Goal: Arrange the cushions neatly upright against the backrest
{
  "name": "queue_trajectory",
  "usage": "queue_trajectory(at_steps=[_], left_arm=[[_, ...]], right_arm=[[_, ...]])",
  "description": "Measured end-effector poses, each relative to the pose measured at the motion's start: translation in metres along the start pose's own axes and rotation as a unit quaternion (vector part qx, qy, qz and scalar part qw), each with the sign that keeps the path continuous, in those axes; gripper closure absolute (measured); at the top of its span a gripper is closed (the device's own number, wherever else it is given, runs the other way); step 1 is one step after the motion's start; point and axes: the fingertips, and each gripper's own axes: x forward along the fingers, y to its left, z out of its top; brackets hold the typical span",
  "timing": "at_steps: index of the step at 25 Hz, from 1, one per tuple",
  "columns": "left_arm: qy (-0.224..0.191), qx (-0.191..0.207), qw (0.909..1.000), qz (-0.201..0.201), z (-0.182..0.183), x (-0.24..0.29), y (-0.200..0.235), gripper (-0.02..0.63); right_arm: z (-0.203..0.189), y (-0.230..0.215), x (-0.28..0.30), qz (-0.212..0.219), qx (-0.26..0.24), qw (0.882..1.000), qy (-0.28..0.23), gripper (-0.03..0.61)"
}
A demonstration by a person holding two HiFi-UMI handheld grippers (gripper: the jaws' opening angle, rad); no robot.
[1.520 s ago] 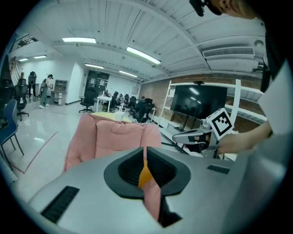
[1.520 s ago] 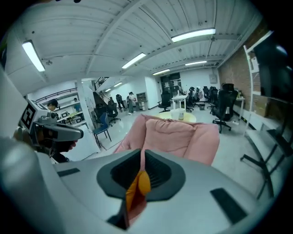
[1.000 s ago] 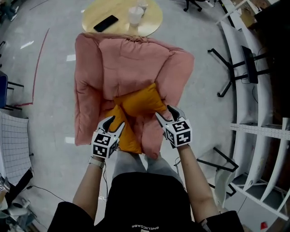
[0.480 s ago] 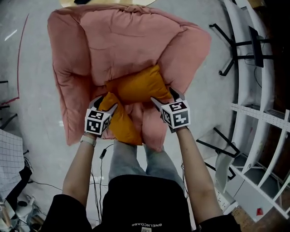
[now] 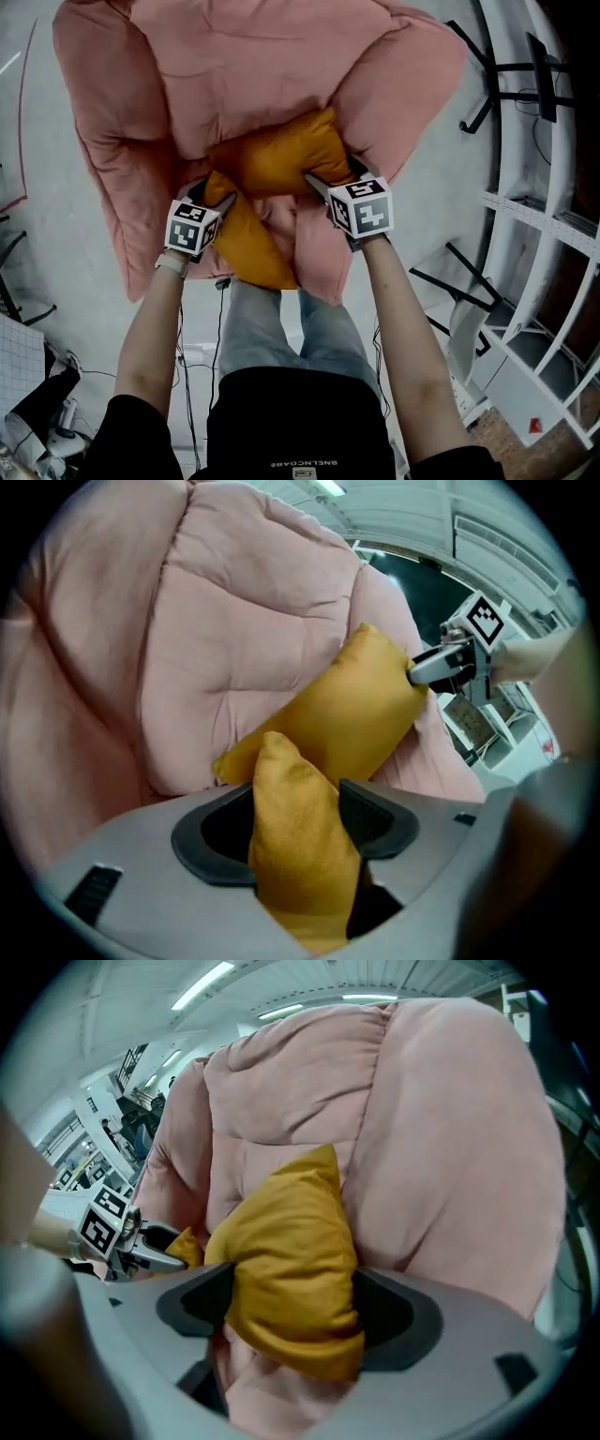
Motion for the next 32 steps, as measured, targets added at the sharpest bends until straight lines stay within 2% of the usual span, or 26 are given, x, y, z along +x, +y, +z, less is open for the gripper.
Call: queue_trajectory(at_steps=[4,9,12,18,22,26,32], left_arm=[[0.006,0.009,0.9999,0.009,-0.01,-0.008,-0.009,0.387],[0.001,0.013,0.9996,0.026,-0.023,-0.033,-0.037,0.423],[-0.005,-0.013,0.9987,0.049,-0.041,-0.057,-0.052,0.428],[-0.036,-0.086,0.99,0.106,-0.086,-0.098,-0.069,0.428],[-0.047,-0.109,0.9853,0.122,-0.103,-0.113,-0.079,0.427],[-0.055,-0.121,0.982,0.134,-0.111,-0.119,-0.082,0.426],[-0.06,-0.128,0.9809,0.134,-0.119,-0.126,-0.077,0.426]], right_arm=[[-0.003,-0.002,0.0,0.019,0.0,1.0,0.011,0.196],[-0.007,0.005,-0.009,0.032,-0.007,0.999,0.009,0.314],[-0.013,0.016,-0.021,0.048,0.007,0.999,0.0,0.365],[-0.03,0.036,-0.054,0.098,0.075,0.991,-0.045,0.4],[-0.03,0.051,-0.075,0.141,0.128,0.978,-0.087,0.41],[-0.023,0.066,-0.071,0.184,0.196,0.957,-0.107,0.411],[-0.022,0.098,-0.016,0.257,0.291,0.918,-0.086,0.419]])
